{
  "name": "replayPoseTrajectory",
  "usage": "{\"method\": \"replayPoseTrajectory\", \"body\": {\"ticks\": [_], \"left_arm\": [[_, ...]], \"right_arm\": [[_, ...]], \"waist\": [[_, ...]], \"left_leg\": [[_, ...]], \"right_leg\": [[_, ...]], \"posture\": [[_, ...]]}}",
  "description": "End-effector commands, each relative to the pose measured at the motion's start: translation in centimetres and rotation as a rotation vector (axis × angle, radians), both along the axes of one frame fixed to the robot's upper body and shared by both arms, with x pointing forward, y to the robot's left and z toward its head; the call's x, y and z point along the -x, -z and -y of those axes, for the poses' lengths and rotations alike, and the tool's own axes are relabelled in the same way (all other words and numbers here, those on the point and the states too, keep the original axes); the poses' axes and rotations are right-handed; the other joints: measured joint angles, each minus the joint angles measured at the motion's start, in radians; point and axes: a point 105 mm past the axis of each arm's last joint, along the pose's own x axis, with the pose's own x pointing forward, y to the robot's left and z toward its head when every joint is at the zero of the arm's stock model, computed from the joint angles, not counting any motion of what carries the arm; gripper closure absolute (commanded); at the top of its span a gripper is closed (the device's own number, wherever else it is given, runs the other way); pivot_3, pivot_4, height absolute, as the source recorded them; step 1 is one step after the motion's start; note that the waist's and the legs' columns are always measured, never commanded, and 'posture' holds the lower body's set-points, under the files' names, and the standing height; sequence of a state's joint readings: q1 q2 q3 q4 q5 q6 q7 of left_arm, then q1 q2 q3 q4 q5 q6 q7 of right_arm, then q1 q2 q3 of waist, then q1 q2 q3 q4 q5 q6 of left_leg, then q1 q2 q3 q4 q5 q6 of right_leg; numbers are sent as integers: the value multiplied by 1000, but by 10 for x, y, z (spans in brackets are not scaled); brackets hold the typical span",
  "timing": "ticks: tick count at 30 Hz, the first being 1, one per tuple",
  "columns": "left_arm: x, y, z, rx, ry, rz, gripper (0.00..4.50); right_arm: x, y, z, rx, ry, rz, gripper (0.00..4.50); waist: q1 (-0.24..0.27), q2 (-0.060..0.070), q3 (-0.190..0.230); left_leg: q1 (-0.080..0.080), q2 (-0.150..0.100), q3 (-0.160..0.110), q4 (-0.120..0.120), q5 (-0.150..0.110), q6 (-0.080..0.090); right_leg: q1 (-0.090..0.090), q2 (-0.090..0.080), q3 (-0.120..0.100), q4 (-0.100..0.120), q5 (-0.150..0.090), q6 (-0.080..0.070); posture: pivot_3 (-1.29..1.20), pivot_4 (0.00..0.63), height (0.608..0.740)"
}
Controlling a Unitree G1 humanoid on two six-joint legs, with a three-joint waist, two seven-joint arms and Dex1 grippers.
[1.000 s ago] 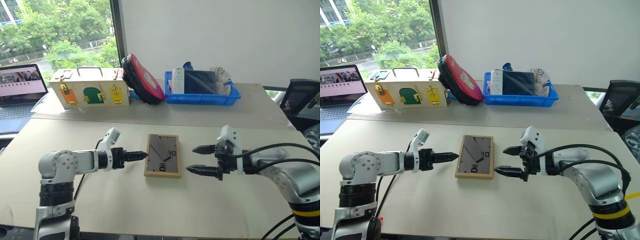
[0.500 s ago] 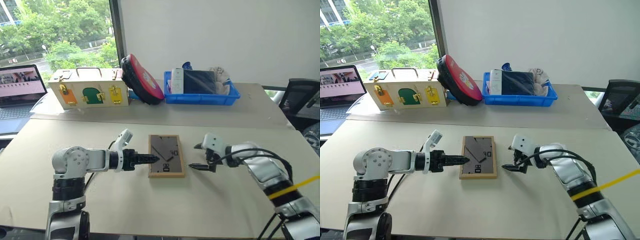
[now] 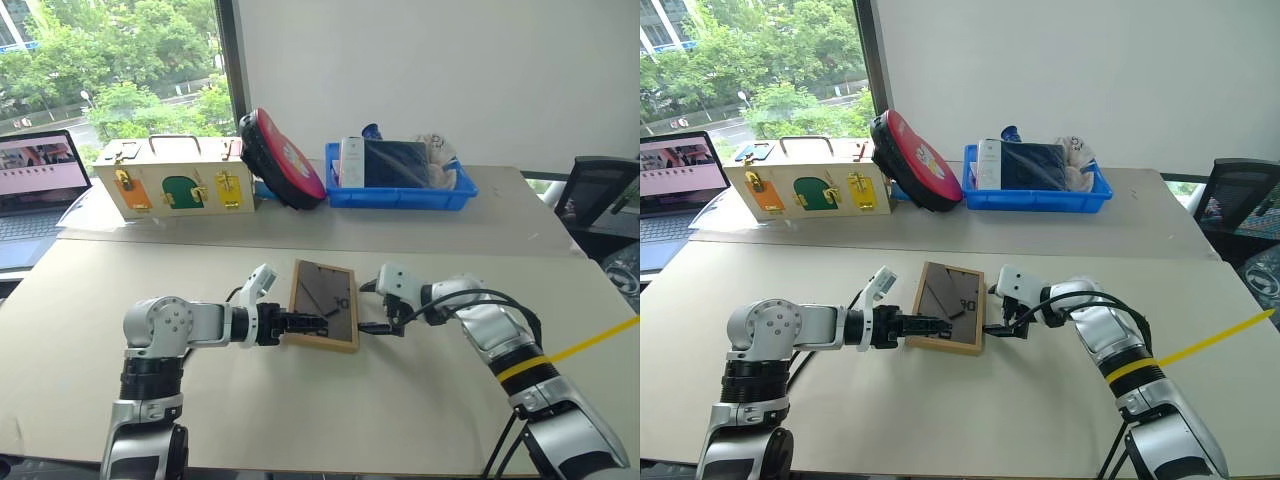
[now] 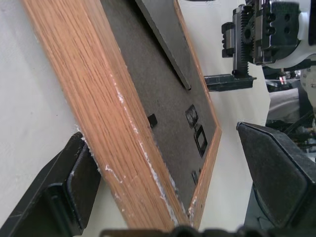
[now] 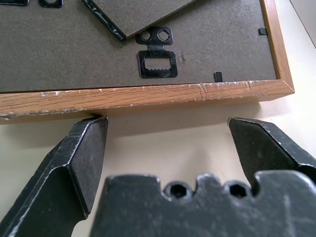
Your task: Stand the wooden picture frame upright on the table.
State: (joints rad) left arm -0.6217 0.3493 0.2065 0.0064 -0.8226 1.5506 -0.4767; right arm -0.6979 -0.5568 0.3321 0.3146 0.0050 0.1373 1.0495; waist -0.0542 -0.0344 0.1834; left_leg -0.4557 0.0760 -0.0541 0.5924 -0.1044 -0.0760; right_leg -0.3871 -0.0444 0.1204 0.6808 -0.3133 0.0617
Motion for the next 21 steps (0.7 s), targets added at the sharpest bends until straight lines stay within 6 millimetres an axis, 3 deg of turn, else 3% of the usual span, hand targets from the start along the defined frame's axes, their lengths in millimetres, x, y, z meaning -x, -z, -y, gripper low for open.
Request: {"method": "replayPoseTrajectory", "body": {"ticks": [1, 3, 8, 11, 16, 19, 21], "left_arm": [[-1, -11, -1, 30, -3, 37, 275], [-3, -13, -5, 41, -25, 38, 714], [-3, -15, -12, 49, -29, 49, 2484], [-2, -16, -13, 57, -27, 50, 3235], [-1, -22, -10, 115, -13, 51, 3343], [0, -34, -8, 214, 4, 61, 3343], [-1, -40, -8, 254, 2, 62, 3343]], "right_arm": [[7, 5, -4, 8, -38, -8, 0], [6, 6, -1, 11, -29, -8, 0], [6, 4, 7, 15, -8, 0, 0], [7, -2, 13, 14, 5, 15, 0], [5, -32, 40, -39, 85, 22, 0], [10, -72, 61, -207, 161, -74, 0], [17, -95, 61, -347, 174, -163, 0]], "waist": [[0, 0, 0], [0, 0, 0], [3, 0, 0], [9, 0, 0], [9, 0, 0], [10, 1, 0], [7, 1, 1]], "left_leg": [[0, 0, 0, 0, 0, 0], [0, 0, 0, 0, 0, 0], [0, 0, 0, 0, 0, 0], [0, 0, 0, 0, 0, 0], [0, 0, 0, 0, 0, 0], [-1, 0, 0, 0, 0, 0], [-1, 0, 0, 0, 0, 0]], "right_leg": [[0, 0, 0, 0, 0, 0], [0, 0, 0, 0, 0, 0], [0, 0, 0, 0, 0, 0], [1, 0, 0, 0, 0, 0], [0, 0, 0, 0, 0, 0], [0, 0, 0, 0, 0, 0], [0, 0, 0, -1, 0, 0]], "posture": [[0, 150, 731], [0, 150, 731], [0, 150, 731], [0, 150, 731], [0, 150, 731], [0, 150, 731], [0, 150, 731]]}}
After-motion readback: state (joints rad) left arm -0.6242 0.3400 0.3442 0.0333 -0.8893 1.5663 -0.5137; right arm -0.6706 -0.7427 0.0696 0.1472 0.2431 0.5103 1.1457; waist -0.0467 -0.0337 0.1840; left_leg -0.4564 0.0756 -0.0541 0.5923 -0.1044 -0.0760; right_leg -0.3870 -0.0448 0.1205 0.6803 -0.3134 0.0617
